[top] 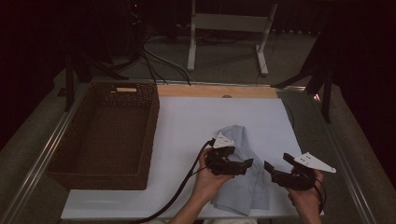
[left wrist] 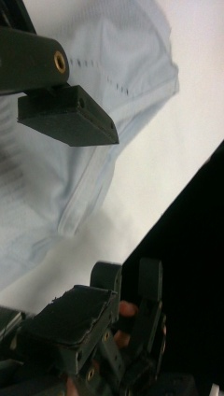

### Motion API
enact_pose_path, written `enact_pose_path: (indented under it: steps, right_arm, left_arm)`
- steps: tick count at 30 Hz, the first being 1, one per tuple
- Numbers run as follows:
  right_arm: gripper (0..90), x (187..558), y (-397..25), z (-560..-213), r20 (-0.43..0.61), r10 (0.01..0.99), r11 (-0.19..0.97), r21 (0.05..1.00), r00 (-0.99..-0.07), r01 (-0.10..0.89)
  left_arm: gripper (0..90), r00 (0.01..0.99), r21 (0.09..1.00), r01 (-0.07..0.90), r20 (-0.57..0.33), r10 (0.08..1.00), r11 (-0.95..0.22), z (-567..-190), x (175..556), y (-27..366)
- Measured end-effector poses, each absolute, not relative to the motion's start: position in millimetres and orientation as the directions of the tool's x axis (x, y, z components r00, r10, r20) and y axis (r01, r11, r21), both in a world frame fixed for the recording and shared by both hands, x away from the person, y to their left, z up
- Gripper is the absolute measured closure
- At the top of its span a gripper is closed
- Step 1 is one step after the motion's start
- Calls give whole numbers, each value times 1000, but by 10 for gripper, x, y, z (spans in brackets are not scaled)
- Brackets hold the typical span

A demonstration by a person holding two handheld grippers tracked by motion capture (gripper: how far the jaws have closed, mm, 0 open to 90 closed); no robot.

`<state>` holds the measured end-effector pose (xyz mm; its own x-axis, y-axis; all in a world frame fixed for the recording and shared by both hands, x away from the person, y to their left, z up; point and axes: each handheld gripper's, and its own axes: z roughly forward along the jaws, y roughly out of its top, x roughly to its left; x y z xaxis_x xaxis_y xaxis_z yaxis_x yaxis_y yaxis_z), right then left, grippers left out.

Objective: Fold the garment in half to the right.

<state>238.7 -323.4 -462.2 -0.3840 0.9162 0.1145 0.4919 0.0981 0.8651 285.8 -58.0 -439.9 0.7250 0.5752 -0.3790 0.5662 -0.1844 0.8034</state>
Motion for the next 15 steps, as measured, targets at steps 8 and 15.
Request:
enact_pose_path:
  steps: [8,15]
  right_arm:
    - [133,2386,-3180,-4631,113,910,110,861,-398,496]
    - [139,2388,-3133,-4645,116,904,118,857,-412,502]
  left_arm:
    - [175,719,816,548,-345,604,-185,-4402,2859,-499]
    - [82,710,833,517,-290,642,-196,-4404,2847,-446]
